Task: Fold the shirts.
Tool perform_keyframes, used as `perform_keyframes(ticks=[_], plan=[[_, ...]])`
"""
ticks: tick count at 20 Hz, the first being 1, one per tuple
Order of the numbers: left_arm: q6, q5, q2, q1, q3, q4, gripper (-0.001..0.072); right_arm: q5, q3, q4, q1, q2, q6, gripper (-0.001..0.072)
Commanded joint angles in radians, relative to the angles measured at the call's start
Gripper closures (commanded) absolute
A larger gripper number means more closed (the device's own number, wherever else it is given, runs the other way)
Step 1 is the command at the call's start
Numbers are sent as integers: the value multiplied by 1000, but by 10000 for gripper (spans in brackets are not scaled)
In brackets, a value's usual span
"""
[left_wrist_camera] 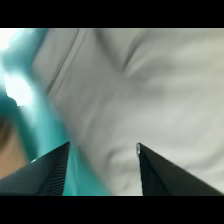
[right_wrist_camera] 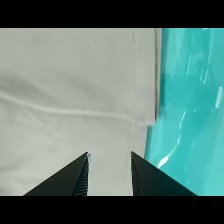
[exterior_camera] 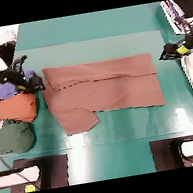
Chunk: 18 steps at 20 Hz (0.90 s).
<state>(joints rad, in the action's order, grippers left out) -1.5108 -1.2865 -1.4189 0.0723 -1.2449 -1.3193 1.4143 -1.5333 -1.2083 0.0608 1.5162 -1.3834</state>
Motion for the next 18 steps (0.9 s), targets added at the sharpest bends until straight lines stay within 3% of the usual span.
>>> perform_keyframes(ticks=[1, 3, 6, 9, 13, 14, 15, 16, 18], plan=[[-9, 27, 222, 2, 306, 40, 218, 84, 2, 12, 5, -97, 15, 391], [-8, 73, 320, 2, 497, 116, 218, 98, 2, 13, 4, -130, 15, 326], [2, 179, 386, 2, 686, 232, 218, 116, 2, 12, 4, -156, 15, 326], [99, 273, 388, 2, 761, 377, 219, 115, 2, 12, 4, -178, 14, 326], [105, 370, 388, -53, 782, 428, 224, 116, 2, 12, 4, -205, 14, 327], [105, 385, 388, -79, 781, 439, 376, 119, 2, 12, 5, -207, 14, 327], [105, 390, 388, -95, 779, 440, 622, 136, 2, 8, 5, -207, 14, 327], [105, 385, 389, -95, 771, 439, 685, 143, 15, 3, 6, -209, 14, 327], [105, 341, 392, -95, 737, 431, 685, 130, 109, 4, 35, -238, 14, 327]])
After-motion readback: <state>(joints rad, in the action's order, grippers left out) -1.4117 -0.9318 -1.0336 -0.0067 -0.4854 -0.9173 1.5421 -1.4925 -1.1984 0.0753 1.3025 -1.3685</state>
